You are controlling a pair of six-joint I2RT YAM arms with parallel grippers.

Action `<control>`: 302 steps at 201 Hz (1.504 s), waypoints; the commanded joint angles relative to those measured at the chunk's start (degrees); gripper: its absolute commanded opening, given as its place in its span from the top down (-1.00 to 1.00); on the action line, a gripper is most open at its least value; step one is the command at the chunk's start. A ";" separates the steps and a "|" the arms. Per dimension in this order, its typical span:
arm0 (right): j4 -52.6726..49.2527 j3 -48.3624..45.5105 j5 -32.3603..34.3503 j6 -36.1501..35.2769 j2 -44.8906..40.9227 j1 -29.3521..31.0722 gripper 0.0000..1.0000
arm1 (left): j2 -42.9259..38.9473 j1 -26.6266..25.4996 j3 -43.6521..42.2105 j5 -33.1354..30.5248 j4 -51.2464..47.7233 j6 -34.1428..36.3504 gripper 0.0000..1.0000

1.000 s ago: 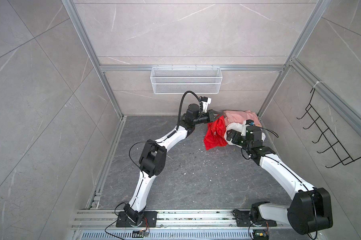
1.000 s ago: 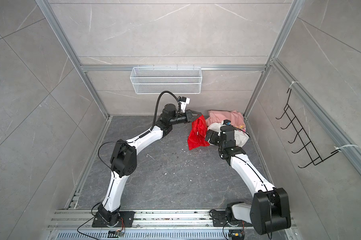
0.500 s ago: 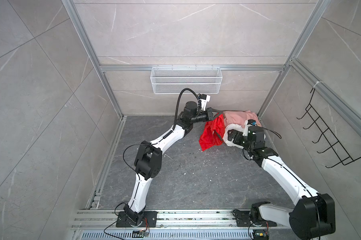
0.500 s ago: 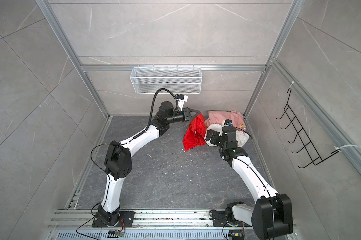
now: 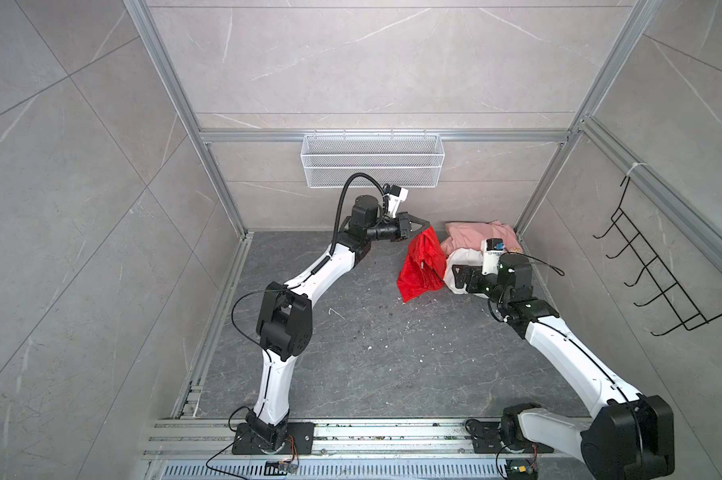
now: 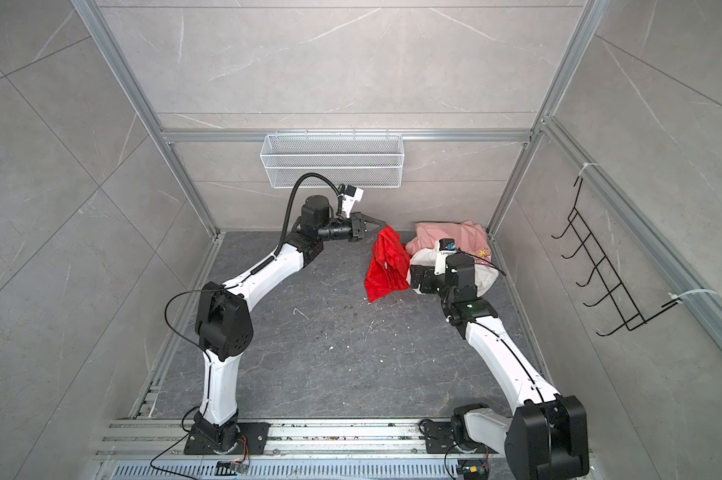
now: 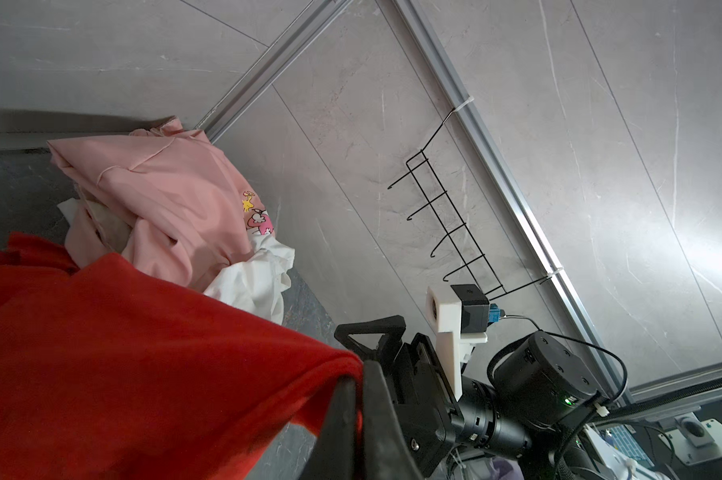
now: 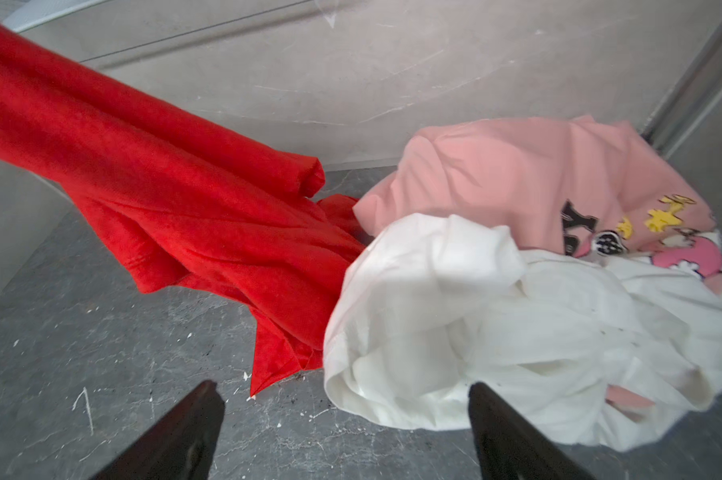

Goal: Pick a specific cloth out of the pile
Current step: 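Grasp the hanging red cloth with the right gripper while the left holds it up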

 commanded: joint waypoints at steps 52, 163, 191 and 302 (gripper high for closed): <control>9.11 3.38 -20.42 -31.41 11.56 -0.80 -0.93 | -3.67 1.27 7.59 7.45 -6.39 7.50 1.00; 9.67 7.92 -22.83 -33.37 20.07 -2.05 -0.92 | -8.16 3.31 5.35 5.79 -6.75 8.41 1.00; 9.52 8.53 -23.60 -33.44 20.21 -2.19 -0.92 | -9.63 3.91 4.77 5.32 -6.82 8.69 1.00; 5.30 5.55 -27.54 -33.54 14.16 -2.22 -0.98 | -16.42 4.12 4.32 5.23 -13.68 15.37 1.00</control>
